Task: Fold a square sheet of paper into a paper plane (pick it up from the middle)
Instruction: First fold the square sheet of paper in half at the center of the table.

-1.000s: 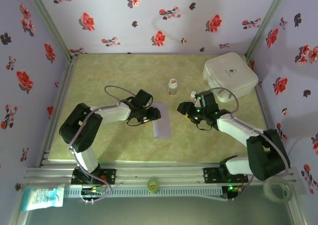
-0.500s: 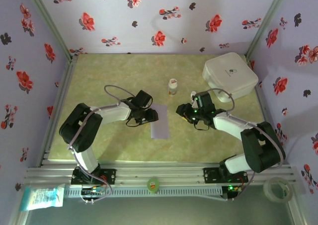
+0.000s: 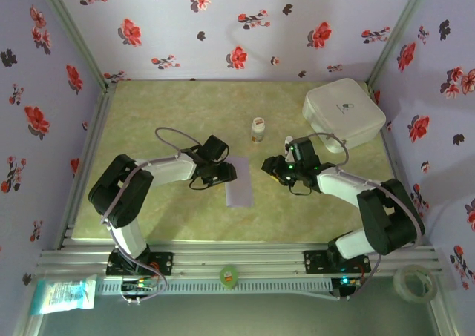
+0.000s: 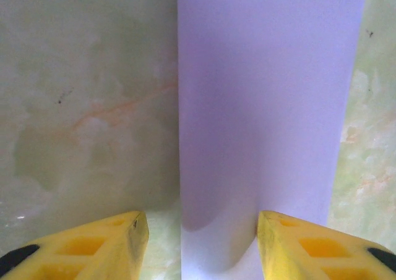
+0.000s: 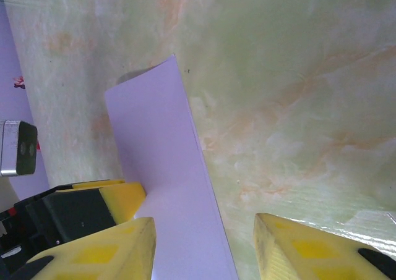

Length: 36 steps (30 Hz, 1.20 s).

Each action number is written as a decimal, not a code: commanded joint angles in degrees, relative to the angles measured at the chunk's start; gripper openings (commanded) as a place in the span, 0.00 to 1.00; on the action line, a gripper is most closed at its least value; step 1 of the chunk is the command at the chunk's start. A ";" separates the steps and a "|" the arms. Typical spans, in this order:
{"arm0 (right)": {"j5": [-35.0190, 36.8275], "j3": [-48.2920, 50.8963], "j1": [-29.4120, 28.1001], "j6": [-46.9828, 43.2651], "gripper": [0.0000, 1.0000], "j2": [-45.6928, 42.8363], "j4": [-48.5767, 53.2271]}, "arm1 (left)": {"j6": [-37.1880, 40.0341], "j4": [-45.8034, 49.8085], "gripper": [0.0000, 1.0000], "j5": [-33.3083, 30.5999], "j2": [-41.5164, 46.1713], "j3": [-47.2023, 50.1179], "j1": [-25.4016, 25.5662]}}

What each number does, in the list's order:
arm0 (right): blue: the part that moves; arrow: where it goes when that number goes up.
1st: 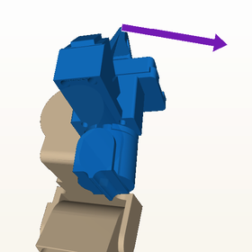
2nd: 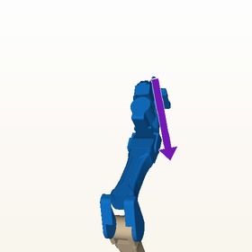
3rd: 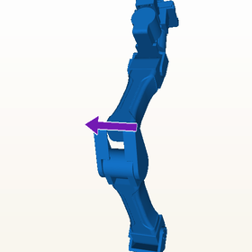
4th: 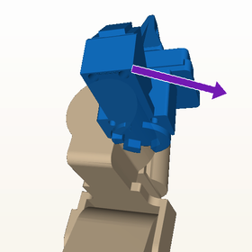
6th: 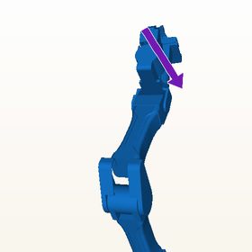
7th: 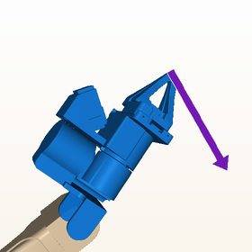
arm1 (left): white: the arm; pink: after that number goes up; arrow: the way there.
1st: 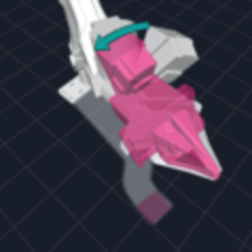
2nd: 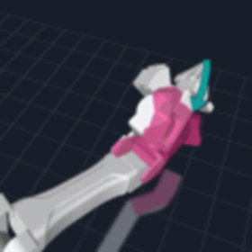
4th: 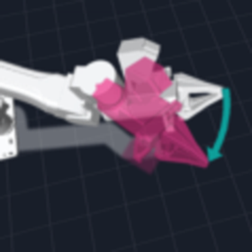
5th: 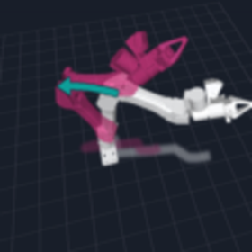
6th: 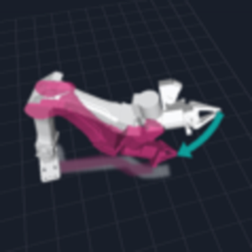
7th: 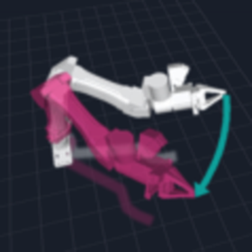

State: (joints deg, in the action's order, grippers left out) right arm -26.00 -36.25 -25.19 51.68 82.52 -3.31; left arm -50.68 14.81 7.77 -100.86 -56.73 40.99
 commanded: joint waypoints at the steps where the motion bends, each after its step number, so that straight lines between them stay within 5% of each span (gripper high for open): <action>1: -1.22 0.30 -0.47 0.50 0.45 0.97 -1.43 | -1.54 2.22 0.51 -4.95 0.27 0.49 -0.06; 17: 0.01 -0.36 -0.75 0.03 0.48 0.80 -0.10 | 4.96 9.38 0.51 -4.18 -4.31 -3.60 -0.10; 26: 1.35 -1.28 -0.74 -1.73 0.49 -0.73 3.28 | -0.49 5.75 0.51 -4.58 -4.39 -1.63 -0.03; 36: 1.21 -1.43 -0.74 -2.20 0.50 -0.46 3.40 | 2.08 7.51 0.52 -5.08 -5.27 -2.29 0.49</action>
State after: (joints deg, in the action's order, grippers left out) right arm -25.52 -36.27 -25.52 50.98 82.94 -1.02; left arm -49.76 19.31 6.61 -103.07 -60.27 41.50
